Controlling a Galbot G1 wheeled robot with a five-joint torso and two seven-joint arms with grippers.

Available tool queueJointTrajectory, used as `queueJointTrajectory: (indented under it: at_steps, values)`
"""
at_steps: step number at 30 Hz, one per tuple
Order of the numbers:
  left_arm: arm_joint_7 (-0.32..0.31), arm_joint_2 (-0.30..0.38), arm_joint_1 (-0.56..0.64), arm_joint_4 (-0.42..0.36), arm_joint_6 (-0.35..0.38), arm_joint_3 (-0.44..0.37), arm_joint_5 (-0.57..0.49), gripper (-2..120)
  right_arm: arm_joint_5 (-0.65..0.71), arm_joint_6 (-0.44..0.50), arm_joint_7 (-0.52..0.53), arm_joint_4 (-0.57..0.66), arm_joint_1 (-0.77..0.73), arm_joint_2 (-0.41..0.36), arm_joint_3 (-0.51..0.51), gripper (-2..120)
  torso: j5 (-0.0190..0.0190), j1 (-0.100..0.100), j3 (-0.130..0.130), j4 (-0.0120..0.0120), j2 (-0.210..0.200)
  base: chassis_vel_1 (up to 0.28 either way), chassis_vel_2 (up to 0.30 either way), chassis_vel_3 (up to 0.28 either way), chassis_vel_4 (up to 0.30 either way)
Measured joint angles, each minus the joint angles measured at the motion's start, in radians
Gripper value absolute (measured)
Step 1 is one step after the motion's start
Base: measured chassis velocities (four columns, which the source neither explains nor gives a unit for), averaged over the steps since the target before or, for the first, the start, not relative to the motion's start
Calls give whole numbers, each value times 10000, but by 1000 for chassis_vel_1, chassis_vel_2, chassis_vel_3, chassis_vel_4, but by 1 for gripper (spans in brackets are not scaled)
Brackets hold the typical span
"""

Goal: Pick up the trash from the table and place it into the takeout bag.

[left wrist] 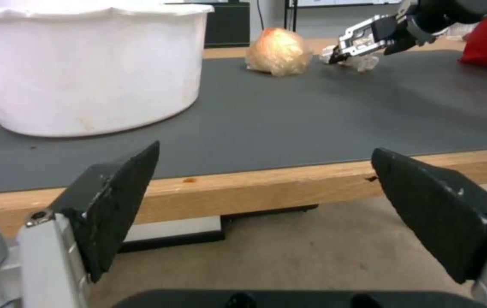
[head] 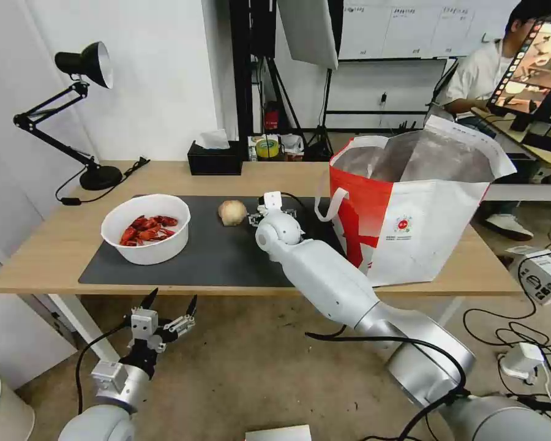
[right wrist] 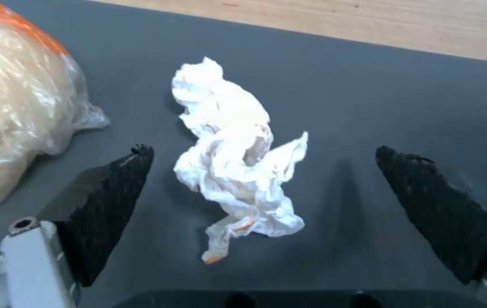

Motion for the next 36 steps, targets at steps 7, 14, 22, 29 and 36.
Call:
queueJointTrajectory:
  at_steps: [7, 14, 22, 29, 36]
  values:
    - [-1, -47, -13, 47, 0, 67, 17, 100, -6, 25, -54, -25, -51, -58, 29, 86, 1, 0, 0, 0, 0, 0, 0, 0, 0]
    - [-1, -108, -6, 58, 0, 101, 69, 100, 7, 36, -67, -15, -58, -66, 13, 71, 1, 0, 0, 1, 1, 0, 0, 0, 0]
    - [-3, -164, 39, 58, -48, 104, 104, 100, 39, 47, -57, 22, -96, -77, -2, 41, 1, -1, -1, 2, 0, 0, 0, 0, 0]
    - [-12, -166, 22, 34, -54, 127, 108, 100, 39, 90, -34, 300, -254, -200, -5, 17, 1, -1, 0, 0, 0, 0, 0, 0, 0]
    - [-31, -163, 23, -20, -55, 120, 108, 100, -32, 176, -22, 915, -476, -574, -140, 0, 0, 0, 1, -1, 0, 0, 0, 0, 0]
